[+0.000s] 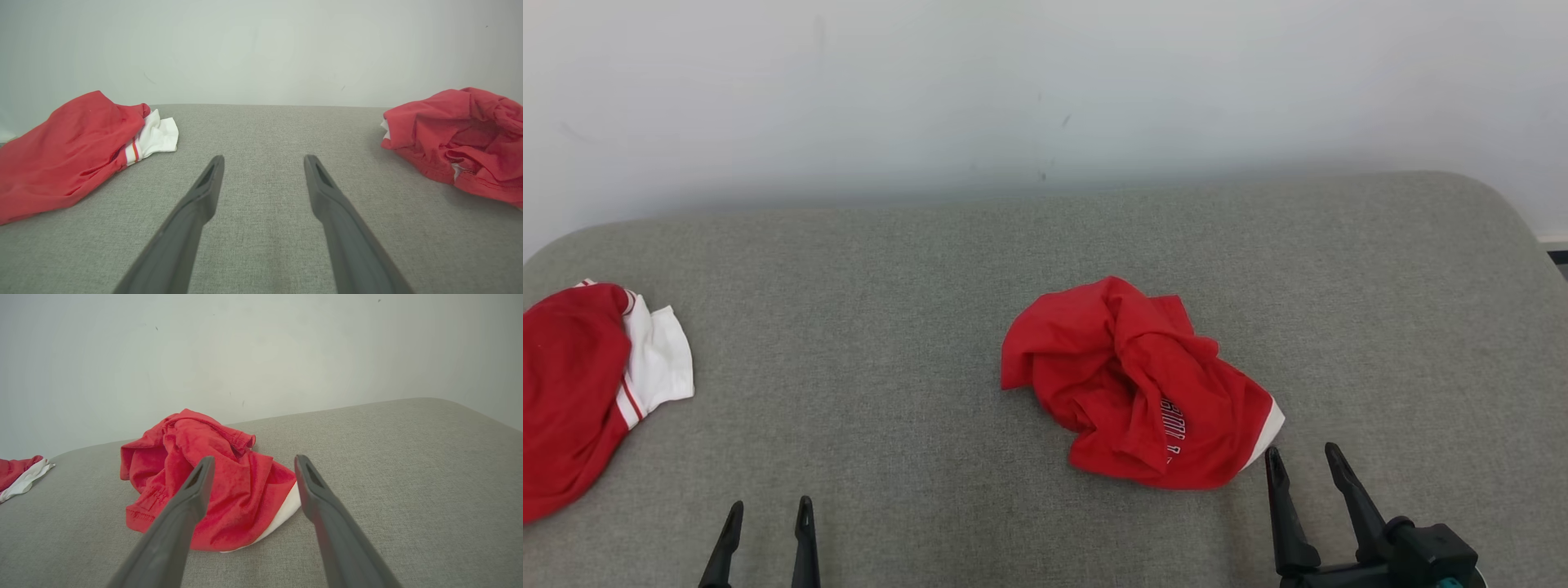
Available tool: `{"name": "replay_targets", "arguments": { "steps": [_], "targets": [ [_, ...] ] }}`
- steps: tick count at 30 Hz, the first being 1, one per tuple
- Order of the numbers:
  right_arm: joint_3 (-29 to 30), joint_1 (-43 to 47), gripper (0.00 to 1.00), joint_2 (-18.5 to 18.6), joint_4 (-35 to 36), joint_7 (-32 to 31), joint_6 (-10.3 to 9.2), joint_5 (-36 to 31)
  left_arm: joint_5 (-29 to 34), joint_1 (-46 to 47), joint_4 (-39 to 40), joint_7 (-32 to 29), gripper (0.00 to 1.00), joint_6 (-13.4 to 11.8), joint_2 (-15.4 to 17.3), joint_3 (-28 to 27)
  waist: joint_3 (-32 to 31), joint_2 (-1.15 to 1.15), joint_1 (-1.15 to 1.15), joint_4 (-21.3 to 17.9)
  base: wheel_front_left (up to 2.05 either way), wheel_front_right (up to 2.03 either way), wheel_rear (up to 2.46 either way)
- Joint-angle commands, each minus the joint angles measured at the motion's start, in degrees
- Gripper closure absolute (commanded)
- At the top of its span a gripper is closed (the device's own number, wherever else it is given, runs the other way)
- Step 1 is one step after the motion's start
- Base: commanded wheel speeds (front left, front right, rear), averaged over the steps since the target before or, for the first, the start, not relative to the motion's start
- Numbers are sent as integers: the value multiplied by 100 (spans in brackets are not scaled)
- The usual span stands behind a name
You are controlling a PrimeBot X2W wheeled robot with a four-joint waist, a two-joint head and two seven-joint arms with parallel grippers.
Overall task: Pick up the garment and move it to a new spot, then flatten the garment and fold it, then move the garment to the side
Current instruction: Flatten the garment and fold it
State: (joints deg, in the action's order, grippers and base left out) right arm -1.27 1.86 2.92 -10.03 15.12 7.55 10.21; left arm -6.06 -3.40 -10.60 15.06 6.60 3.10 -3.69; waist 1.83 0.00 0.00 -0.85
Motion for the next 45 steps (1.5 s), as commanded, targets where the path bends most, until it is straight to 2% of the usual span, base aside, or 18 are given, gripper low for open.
{"name": "replay_targets", "arguments": {
  "steps": [1, 27, 45],
  "targets": [
    [2, 32, 0, -7, -8, 4, -12, -31, 22, 54, -27, 17, 0, 6, -17, -33, 10, 0, 0, 3, 0, 0, 0],
    [36, -12, 0, -6, -59, 4, -12, -32, -67, 71, 3, 17, 0, -93, -27, -40, 13, 0, 0, 2, 0, 0, 0],
    [4, 16, 0, -6, -75, 4, -12, -44, -101, 66, -17, 18, 0, -73, -27, -63, -24, 0, 0, -36, 0, 0, 0]
  ]
}}
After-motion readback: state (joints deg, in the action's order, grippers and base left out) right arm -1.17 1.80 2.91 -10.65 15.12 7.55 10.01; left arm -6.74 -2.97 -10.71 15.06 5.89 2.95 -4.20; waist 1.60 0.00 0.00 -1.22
